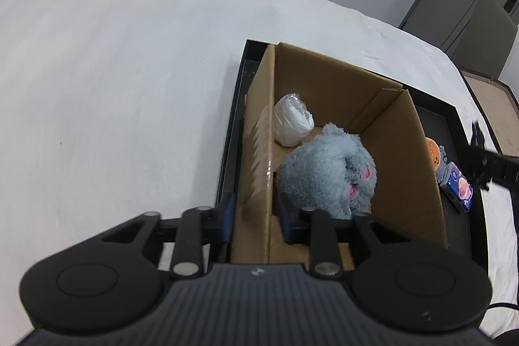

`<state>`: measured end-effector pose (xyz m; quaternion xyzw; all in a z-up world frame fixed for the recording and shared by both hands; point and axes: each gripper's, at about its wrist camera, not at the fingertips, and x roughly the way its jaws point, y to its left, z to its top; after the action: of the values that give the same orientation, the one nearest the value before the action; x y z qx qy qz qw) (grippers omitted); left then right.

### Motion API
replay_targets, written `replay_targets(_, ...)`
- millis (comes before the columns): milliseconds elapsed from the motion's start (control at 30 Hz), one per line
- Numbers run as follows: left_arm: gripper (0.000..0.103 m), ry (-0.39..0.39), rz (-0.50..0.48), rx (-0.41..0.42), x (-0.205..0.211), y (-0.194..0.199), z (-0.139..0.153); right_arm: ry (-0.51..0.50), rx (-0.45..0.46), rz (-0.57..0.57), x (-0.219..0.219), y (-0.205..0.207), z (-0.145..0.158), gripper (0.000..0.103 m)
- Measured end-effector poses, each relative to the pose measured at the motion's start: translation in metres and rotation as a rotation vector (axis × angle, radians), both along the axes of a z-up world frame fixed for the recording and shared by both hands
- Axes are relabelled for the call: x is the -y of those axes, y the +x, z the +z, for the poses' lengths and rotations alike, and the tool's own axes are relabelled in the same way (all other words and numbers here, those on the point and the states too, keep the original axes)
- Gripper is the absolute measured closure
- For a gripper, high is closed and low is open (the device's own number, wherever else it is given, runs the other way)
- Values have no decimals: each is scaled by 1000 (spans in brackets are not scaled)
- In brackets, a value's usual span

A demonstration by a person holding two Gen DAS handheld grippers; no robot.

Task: Organize soft objects
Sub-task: 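Carry the black patch with the right gripper and release it into the box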

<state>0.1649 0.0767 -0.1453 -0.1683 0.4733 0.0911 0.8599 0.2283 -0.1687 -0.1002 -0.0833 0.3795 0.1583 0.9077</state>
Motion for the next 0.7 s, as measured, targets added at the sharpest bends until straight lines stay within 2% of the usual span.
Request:
replay_targets(133, 87, -11, 14, -5, -2, -1, -4, -1, 23, 48, -19, 4, 6, 61)
replay_targets(700, 87, -53, 45, 2, -9, -3, -5, -61, 76, 188, -68, 18, 10, 61)
